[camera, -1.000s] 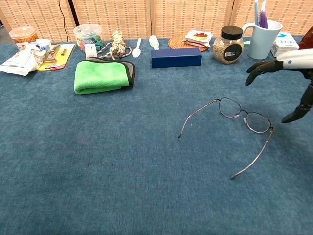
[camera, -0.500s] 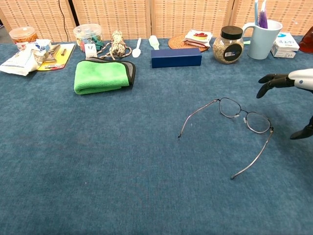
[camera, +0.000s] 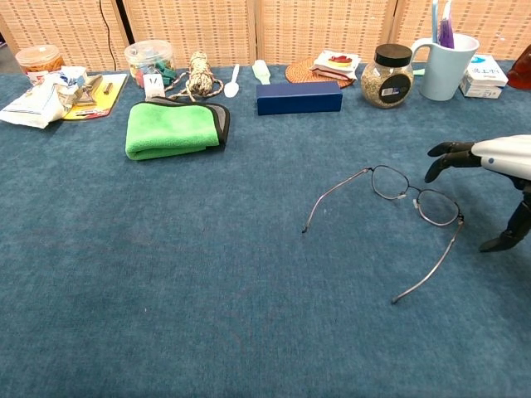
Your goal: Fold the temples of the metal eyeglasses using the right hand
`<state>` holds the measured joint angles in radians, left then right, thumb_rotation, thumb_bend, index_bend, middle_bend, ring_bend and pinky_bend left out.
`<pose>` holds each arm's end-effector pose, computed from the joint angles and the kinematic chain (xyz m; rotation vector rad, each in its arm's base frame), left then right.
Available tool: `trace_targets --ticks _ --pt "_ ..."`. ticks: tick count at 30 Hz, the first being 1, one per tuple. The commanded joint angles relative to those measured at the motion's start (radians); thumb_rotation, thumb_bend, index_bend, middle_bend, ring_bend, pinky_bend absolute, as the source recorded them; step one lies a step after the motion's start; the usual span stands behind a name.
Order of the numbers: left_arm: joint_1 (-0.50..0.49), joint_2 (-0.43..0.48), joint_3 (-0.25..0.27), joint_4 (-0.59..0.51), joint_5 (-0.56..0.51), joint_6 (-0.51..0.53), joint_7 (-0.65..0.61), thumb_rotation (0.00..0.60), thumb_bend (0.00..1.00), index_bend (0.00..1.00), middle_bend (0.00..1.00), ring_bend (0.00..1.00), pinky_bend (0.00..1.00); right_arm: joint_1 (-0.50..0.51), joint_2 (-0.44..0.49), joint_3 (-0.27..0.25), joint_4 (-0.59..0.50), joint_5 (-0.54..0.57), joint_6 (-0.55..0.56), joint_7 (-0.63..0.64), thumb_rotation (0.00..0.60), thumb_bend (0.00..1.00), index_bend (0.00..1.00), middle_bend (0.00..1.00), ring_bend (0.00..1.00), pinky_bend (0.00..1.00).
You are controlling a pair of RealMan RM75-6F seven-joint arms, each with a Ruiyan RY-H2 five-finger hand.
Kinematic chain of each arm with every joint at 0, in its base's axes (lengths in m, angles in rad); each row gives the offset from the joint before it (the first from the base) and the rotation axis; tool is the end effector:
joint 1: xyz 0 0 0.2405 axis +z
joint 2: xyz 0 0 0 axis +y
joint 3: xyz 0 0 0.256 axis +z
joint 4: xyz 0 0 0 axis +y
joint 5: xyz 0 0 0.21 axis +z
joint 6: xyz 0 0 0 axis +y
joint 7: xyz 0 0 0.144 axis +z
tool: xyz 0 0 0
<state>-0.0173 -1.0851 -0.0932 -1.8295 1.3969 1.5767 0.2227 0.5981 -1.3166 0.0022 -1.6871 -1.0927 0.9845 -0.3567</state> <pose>-0.2883 0.1656 0.1743 -1.2186 -0.8745 -0.8370 -0.2225 -0.2812 0.0258 1.8814 -1.0614 0.6688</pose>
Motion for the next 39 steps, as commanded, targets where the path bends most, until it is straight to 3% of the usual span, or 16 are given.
trace_targets --ticks 1,13,22,39 --pt "0.000 0.000 0.001 0.003 -0.001 -0.001 -0.004 0.600 0.29 0.16 0.07 0.07 0.05 0.004 -0.009 0.005 0.001 0.006 -0.005 -0.013 0.600 0.00 0.20 0.00 0.00 0.00" --pt "0.006 0.000 0.003 0.021 -0.014 -0.004 -0.024 0.600 0.29 0.16 0.07 0.07 0.05 0.044 -0.050 0.029 -0.003 0.092 -0.038 -0.111 0.600 0.00 0.23 0.01 0.00 0.00" --pt "0.008 -0.002 0.005 0.025 -0.014 -0.003 -0.030 0.600 0.29 0.16 0.07 0.07 0.05 0.076 -0.084 0.057 0.007 0.161 -0.039 -0.158 0.600 0.00 0.33 0.05 0.00 0.00" --pt "0.015 0.001 0.006 0.018 -0.010 0.008 -0.028 0.600 0.29 0.16 0.07 0.07 0.05 0.103 -0.120 0.081 0.049 0.210 -0.039 -0.154 0.600 0.00 0.46 0.12 0.01 0.00"
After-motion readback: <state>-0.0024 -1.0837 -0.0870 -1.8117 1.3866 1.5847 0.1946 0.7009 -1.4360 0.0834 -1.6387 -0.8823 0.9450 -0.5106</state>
